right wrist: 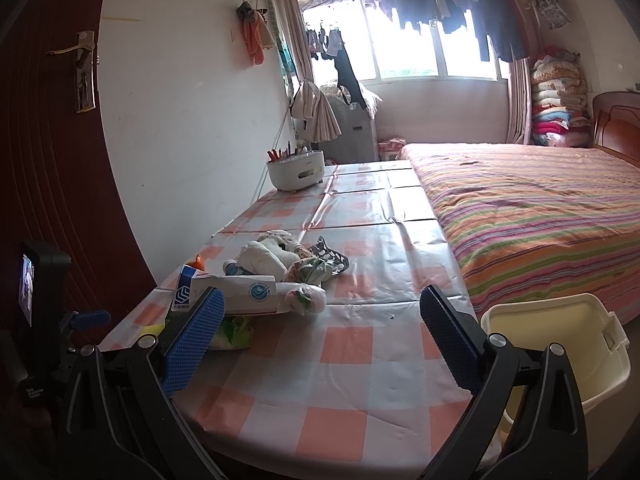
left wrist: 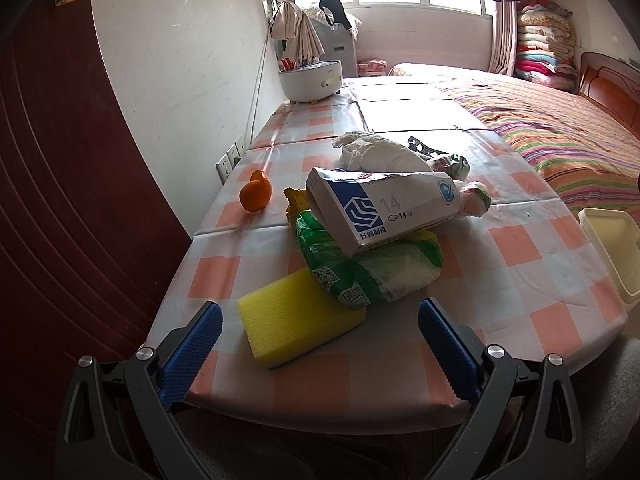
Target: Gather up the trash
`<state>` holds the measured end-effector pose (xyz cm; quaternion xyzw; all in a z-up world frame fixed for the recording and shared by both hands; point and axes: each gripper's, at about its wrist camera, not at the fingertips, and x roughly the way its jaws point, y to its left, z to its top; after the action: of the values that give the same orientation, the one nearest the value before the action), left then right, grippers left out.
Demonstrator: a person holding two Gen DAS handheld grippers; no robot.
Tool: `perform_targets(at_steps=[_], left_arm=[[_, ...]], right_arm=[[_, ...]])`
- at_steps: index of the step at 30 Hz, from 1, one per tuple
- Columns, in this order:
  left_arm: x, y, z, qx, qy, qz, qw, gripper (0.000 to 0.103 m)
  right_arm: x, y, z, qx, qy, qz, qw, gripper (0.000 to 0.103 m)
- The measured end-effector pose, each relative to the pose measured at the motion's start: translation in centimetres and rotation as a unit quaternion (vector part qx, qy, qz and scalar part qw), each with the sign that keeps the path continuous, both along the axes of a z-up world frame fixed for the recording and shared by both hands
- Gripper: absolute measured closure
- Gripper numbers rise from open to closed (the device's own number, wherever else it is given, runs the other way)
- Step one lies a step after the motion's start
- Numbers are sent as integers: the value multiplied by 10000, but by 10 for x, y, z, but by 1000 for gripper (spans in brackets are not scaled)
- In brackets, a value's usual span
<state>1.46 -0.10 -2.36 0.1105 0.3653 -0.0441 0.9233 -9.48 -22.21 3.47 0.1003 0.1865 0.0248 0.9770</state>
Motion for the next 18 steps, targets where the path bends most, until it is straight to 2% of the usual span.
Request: perform_targets(at_steps=[18], left_arm=[[0, 20, 4, -93, -43, 204, 9997, 8]], right_arm=[[5, 14, 5, -151, -132, 397, 9990, 6]])
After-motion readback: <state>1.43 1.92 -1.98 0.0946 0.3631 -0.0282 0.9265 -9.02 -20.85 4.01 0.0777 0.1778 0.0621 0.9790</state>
